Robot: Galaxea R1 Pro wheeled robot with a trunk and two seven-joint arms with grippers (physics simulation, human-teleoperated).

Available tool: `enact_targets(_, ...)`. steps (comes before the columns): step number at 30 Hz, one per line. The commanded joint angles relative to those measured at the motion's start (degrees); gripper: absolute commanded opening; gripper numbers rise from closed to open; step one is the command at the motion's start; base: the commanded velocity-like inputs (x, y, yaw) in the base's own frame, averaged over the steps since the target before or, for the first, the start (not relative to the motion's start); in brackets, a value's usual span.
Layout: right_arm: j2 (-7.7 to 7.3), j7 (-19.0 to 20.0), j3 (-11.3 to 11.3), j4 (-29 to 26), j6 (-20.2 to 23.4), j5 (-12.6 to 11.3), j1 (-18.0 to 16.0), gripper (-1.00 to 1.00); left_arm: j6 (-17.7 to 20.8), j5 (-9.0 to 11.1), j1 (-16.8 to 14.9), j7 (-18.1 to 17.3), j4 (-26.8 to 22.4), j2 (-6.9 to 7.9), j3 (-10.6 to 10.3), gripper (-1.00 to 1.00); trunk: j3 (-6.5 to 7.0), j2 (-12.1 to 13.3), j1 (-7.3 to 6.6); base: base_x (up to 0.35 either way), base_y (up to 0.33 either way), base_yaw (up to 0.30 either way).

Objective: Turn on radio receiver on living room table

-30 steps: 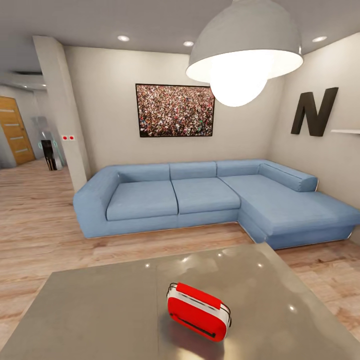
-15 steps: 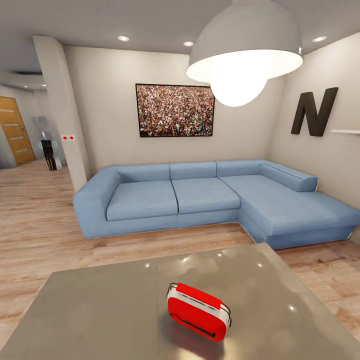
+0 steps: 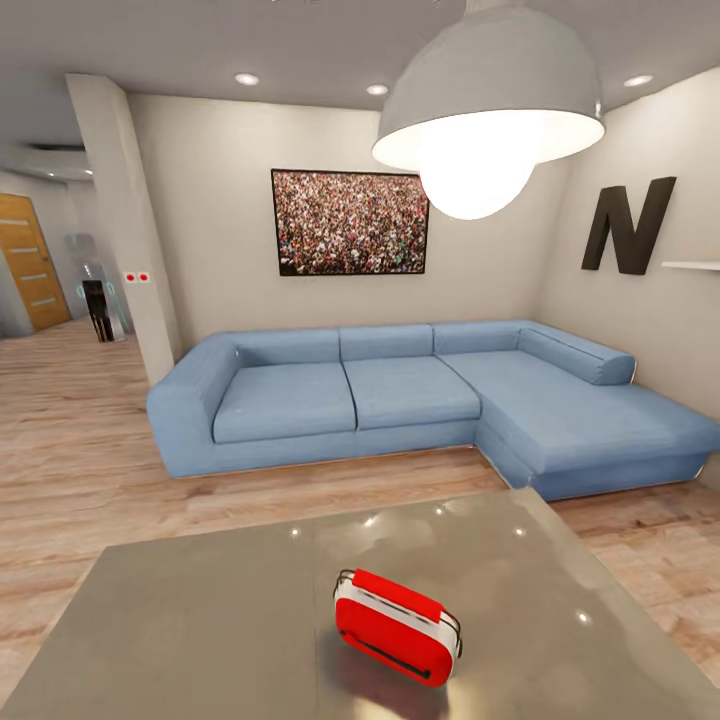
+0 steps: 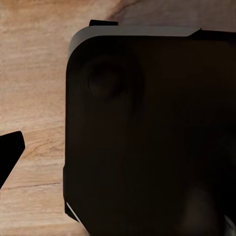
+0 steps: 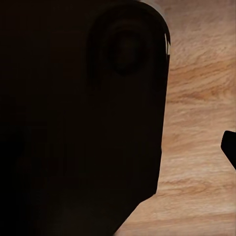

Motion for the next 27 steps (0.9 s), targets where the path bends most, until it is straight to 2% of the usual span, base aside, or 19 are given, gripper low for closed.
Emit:
enact_targets(1, -0.01, 0.0, 0.0, 0.0, 0.0, 0.0, 0.0, 1.0, 0.0, 0.0, 0.0, 0.0, 0.0, 0.01, 0.0, 1.0, 0.19, 0.4, -0.23, 0.0, 0.0, 0.0)
enact_targets(27, 0.0, 0.0, -0.1, 0.0, -0.1, 0.0, 0.0, 1.0, 0.0, 0.0, 0.0, 0.0, 0.0, 0.07, 0.0, 1.0, 4.85, 10.8, -5.94, 0.0, 0.0, 0.0)
